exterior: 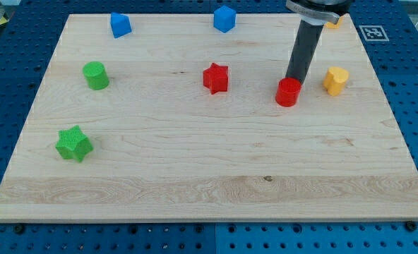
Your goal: Move red circle towards bottom right
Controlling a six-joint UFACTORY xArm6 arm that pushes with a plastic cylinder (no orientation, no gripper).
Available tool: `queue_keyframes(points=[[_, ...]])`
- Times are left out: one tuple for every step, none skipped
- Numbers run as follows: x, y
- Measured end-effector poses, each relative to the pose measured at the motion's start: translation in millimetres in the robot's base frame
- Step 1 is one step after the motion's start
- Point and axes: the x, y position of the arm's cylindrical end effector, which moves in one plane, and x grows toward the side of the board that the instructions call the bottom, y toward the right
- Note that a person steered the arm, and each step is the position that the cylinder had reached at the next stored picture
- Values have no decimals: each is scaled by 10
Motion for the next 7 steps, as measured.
queue_keyframes(points=[[0,3],[0,20],[0,33],[0,53],[0,72],[0,85],[-1,85]])
